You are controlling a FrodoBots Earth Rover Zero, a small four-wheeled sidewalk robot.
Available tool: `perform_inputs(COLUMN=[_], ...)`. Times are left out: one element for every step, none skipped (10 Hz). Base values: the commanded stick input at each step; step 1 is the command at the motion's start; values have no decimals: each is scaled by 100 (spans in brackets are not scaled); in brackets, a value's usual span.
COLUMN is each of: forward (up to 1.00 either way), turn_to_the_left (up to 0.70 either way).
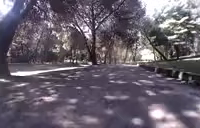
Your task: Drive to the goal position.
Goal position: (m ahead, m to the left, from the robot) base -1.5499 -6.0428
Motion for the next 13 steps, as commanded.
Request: perform_inputs(forward=[89,100,100,100,100,100,100,100,100,100,100,100,100], turn_to_the_left=[0,-1,-16,-30,-30,0,0,0,0,0,0,0,0])
